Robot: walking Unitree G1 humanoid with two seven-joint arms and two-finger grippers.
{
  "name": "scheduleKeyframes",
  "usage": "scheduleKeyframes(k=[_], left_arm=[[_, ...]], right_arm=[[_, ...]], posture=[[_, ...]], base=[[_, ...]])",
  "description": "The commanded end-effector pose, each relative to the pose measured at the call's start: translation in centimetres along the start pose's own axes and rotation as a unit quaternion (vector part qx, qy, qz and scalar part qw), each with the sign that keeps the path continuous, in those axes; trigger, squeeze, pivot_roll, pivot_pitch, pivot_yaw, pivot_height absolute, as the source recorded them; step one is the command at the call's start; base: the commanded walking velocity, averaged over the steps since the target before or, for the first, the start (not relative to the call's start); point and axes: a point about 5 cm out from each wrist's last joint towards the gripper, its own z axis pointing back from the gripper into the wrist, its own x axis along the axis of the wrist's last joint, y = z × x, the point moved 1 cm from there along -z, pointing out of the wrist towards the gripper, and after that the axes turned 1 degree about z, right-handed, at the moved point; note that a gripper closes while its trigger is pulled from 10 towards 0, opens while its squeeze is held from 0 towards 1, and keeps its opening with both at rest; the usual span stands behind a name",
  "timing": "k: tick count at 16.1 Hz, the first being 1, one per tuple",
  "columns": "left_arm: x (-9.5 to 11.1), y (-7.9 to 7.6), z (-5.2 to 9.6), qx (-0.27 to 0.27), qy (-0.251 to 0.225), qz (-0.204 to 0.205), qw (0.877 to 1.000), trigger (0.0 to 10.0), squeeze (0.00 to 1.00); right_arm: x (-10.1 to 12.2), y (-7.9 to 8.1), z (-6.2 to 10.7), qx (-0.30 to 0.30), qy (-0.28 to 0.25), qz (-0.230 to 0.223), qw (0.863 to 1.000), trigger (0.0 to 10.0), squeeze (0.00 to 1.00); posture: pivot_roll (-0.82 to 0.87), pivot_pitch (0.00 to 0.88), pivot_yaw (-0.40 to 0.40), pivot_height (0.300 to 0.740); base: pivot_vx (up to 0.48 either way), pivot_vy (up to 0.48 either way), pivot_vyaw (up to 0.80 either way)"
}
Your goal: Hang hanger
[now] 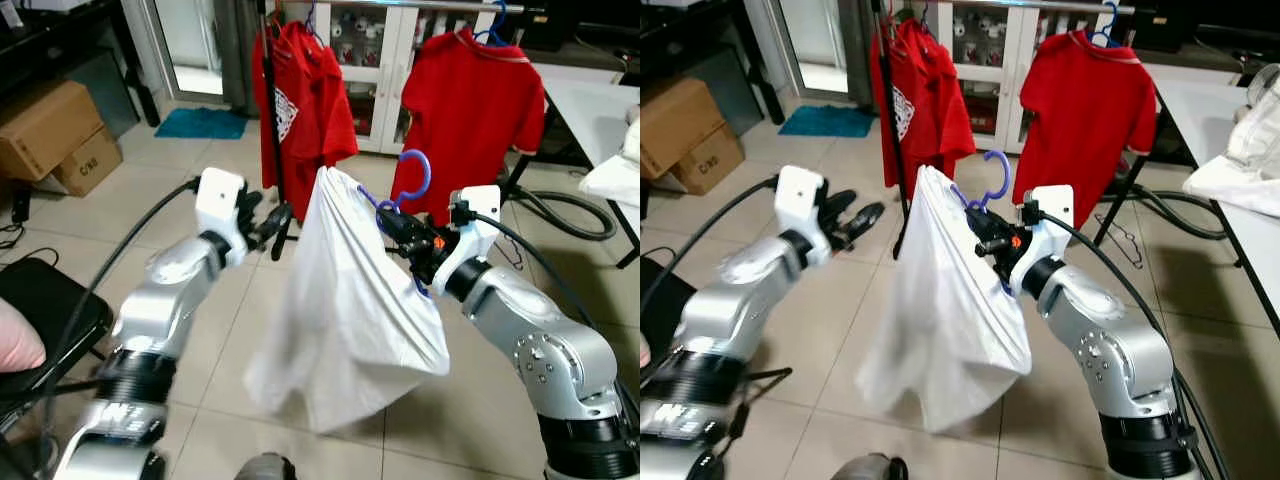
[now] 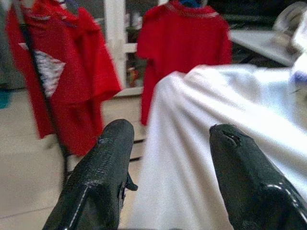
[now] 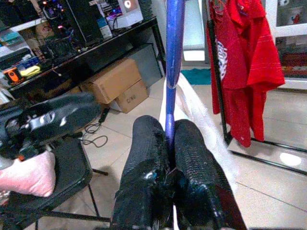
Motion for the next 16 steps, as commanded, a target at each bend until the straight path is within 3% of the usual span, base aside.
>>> scheduleKeyframes(k=[1, 3, 4, 5, 6, 7, 12, 13, 14, 16], left_arm=[[0.7, -0.1, -0.5, -0.01, -0.01, 0.012, 1.0, 10.0, 0.0], [0.1, -0.6, -1.3, -0.043, 0.009, 0.017, 0.999, 10.0, 0.0], [-0.2, -1.3, -1.6, -0.067, 0.021, 0.011, 0.997, 10.0, 0.4], [-0.2, -1.5, -1.8, -0.075, 0.022, 0.014, 0.997, 10.0, 0.55], [-0.1, -2.0, -2.2, -0.092, 0.022, 0.026, 0.995, 10.0, 0.41], [-0.1, -2.2, -2.4, -0.092, 0.031, 0.035, 0.995, 10.0, 0.0], [-0.5, -2.2, -3.7, -0.081, 0.044, 0.056, 0.994, 10.0, 0.0], [-0.5, -2.1, -3.9, -0.078, 0.046, 0.05, 0.995, 6.0, 0.0], [-0.2, -2.2, -4.0, -0.081, 0.039, 0.057, 0.994, 0.0, 0.0], [-0.1, -2.4, -4.0, -0.084, 0.033, 0.063, 0.994, 0.0, 0.0]], right_arm=[[1.1, 0.6, 0.1, 0.014, -0.022, 0.0, 1.0, 10.0, 0.0], [1.4, 1.0, 0.1, 0.034, -0.025, 0.003, 0.999, 10.0, 0.0], [1.5, 1.2, 0.1, 0.047, -0.026, 0.006, 0.999, 10.0, 0.0], [1.5, 1.3, 0.1, 0.05, -0.026, 0.007, 0.998, 10.0, 0.0], [1.7, 1.6, 0.1, 0.061, -0.027, 0.008, 0.998, 10.0, 0.0], [1.8, 1.8, 0.0, 0.07, -0.029, 0.008, 0.997, 10.0, 0.0], [1.8, 2.9, 0.2, 0.119, -0.024, 0.01, 0.993, 10.0, 0.0], [1.8, 2.9, 0.2, 0.122, -0.024, 0.011, 0.992, 10.0, 0.0], [1.9, 2.9, 0.1, 0.121, -0.025, 0.01, 0.992, 10.0, 0.0], [1.9, 2.8, 0.1, 0.119, -0.027, 0.009, 0.993, 10.0, 0.0]], posture=[[0.0, 0.0, 0.042, 0.74], [0.0, 0.0, 0.042, 0.74], [0.0, 0.0, 0.043, 0.74], [0.0, 0.0, 0.042, 0.74], [0.0, 0.0, 0.043, 0.74], [0.0, 0.0, 0.044, 0.74], [-0.01, 0.0, 0.049, 0.74], [-0.01, 0.0, 0.05, 0.74], [-0.01, 0.0, 0.052, 0.74], [-0.01, 0.0, 0.055, 0.74]], base=[[0.0, 0.0, 0.0], [0.0, 0.0, 0.0], [0.0, 0.0, 0.0], [0.0, 0.0, 0.0], [0.0, 0.0, 0.0], [0.0, 0.0, 0.0], [0.0, 0.0, 0.0], [0.0, 0.0, 0.0], [0.0, 0.0, 0.0], [0.0, 0.0, 0.0]])
